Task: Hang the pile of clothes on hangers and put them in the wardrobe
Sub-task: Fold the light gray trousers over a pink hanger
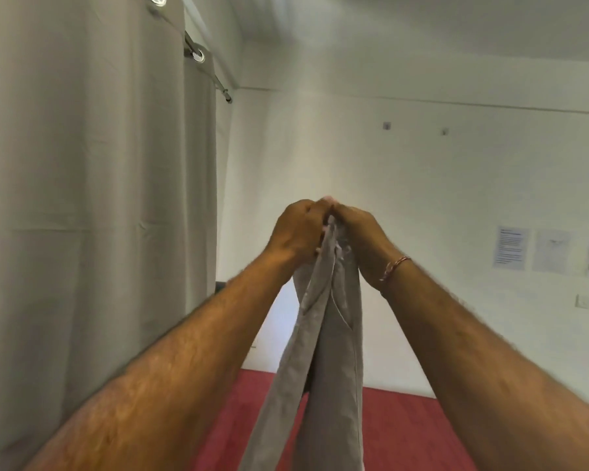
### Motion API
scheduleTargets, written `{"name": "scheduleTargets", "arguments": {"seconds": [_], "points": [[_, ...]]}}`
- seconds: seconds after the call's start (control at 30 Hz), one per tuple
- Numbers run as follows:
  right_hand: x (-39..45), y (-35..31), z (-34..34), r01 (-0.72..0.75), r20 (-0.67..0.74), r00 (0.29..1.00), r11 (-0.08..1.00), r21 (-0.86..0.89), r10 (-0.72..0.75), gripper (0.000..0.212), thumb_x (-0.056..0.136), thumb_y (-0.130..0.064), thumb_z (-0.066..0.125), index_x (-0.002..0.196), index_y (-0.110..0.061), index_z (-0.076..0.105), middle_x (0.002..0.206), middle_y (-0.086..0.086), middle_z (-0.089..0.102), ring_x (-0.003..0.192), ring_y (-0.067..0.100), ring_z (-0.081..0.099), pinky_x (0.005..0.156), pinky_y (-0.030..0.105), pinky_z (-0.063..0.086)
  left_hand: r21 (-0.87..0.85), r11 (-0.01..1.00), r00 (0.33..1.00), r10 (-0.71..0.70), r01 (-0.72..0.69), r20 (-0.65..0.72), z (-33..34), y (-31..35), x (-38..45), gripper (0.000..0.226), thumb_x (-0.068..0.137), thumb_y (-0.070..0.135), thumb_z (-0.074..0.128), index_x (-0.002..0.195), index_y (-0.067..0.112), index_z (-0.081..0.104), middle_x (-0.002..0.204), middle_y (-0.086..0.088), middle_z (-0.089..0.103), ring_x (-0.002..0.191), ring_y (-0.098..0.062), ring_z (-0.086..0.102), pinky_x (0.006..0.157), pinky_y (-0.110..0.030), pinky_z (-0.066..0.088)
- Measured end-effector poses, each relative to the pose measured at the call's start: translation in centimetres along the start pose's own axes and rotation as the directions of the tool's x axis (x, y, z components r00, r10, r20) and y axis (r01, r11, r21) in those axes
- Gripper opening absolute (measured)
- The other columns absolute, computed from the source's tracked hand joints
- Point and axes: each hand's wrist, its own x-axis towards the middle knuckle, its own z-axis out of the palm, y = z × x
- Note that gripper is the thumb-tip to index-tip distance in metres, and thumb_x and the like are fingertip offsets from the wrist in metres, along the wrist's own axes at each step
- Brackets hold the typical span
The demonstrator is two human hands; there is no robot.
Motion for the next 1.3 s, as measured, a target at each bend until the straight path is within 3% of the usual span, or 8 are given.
{"name": "scheduleTargets", "arguments": {"seconds": [0.17, 0.33, 0.47, 0.6, 0.9, 1.07, 1.17, 1.3], "points": [[0.9, 0.4, -1.3, 0.068, -0.020, 0.997, 0.980, -0.189, -0.073, 0.016, 0.089, -0.020, 0.073, 0.104, -0.014, 0.075, 0.095, 0.008, 0.076, 0.092, 0.028, 0.073, 0.081, 0.039, 0.062, -0.042, 0.998, 0.972, 0.062, -0.054, 0.227, -1.6, 0.6, 0.5, 0.053, 0.110, 0.050, 0.034, 0.109, 0.015, 0.074, 0.107, -0.003, 0.071, 0.094, -0.013, 0.066, 0.081, -0.029, 0.054], [0.3, 0.6, -1.3, 0.063, -0.105, 0.993, 0.994, 0.093, -0.053, 0.023, 0.088, 0.008, 0.057, 0.097, -0.006, 0.073, 0.083, 0.009, 0.074, 0.076, 0.026, 0.071, 0.067, 0.032, 0.059, 0.232, 0.963, 0.944, -0.055, 0.136, -0.325, -4.3, -4.5, 2.2, 0.082, 0.083, 0.064, 0.074, 0.147, 0.020, 0.047, 0.151, -0.007, 0.046, 0.138, -0.028, 0.045, 0.116, -0.051, 0.040], [0.6, 0.0, -2.3, 0.084, -0.114, 0.991, 0.980, 0.180, -0.064, 0.020, 0.090, 0.009, 0.056, 0.092, -0.007, 0.067, 0.067, 0.001, 0.068, 0.059, 0.016, 0.064, 0.055, 0.025, 0.053, -0.229, 0.910, 0.938, -0.329, 0.347, 0.113, -5.5, -6.2, 1.7, 0.064, 0.081, 0.059, 0.079, 0.125, 0.013, 0.069, 0.125, -0.005, 0.073, 0.121, -0.031, 0.065, 0.106, -0.052, 0.050], [1.1, 0.4, -4.2, 0.048, -0.097, 0.993, 0.988, -0.150, -0.063, 0.006, 0.089, -0.008, 0.071, 0.088, -0.013, 0.069, 0.070, -0.002, 0.067, 0.065, 0.015, 0.065, 0.057, 0.026, 0.052, -0.229, 0.960, 0.987, -0.160, 0.164, 0.035, -4.3, -5.5, 2.2, 0.022, 0.097, 0.028, 0.072, 0.103, 0.007, 0.073, 0.104, -0.014, 0.078, 0.099, -0.037, 0.074, 0.089, -0.048, 0.062], [2.5, 2.6, -7.8, -0.206, -0.043, 0.975, 0.821, -0.533, 0.217, 0.014, 0.084, -0.006, 0.065, 0.073, -0.013, 0.060, 0.072, 0.008, 0.051, 0.070, 0.023, 0.045, 0.054, 0.024, 0.033, -0.339, 0.856, 0.906, -0.291, 0.390, 0.307, -1.4, -8.9, 1.7, 0.037, 0.103, 0.026, 0.063, 0.130, 0.000, 0.064, 0.124, -0.025, 0.070, 0.109, -0.040, 0.070, 0.097, -0.055, 0.057], [3.2, 11.0, -7.0, -0.353, 0.013, 0.887, 0.697, -0.625, 0.461, 0.012, 0.087, -0.001, 0.069, 0.078, -0.005, 0.063, 0.067, 0.013, 0.053, 0.051, 0.021, 0.049, 0.040, 0.019, 0.038, 0.032, 0.825, 0.775, -0.543, 0.565, 0.322, -0.2, -15.2, 2.1, 0.033, 0.094, 0.027, 0.075, 0.118, 0.004, 0.070, 0.116, -0.022, 0.074, 0.100, -0.037, 0.072, 0.092, -0.047, 0.061], [4.1, 17.3, -4.9, -0.508, -0.069, 0.844, 0.754, -0.416, 0.531, 0.015, 0.082, 0.012, 0.064, 0.083, -0.003, 0.066, 0.079, 0.017, 0.062, 0.067, 0.033, 0.069, 0.065, 0.049, 0.064, 0.575, 0.728, 0.847, -0.520, 0.373, 0.108, 1.6, -18.8, 3.1, 0.033, 0.098, 0.042, 0.067, 0.108, 0.010, 0.065, 0.110, -0.014, 0.071, 0.090, -0.028, 0.065, 0.076, -0.033, 0.053], [6.3, 19.8, -4.1, -0.281, -0.210, 0.954, 0.880, -0.383, 0.213, 0.023, 0.068, -0.003, 0.062, 0.061, -0.022, 0.072, 0.063, 0.001, 0.064, 0.071, 0.033, 0.070, 0.069, 0.048, 0.062, 0.645, 0.678, 0.915, -0.395, 0.352, -0.085, 2.7, -18.3, 6.0, 0.032, 0.101, 0.040, 0.057, 0.108, 0.010, 0.062, 0.101, -0.012, 0.069, 0.083, -0.033, 0.071, 0.071, -0.039, 0.060]]}}
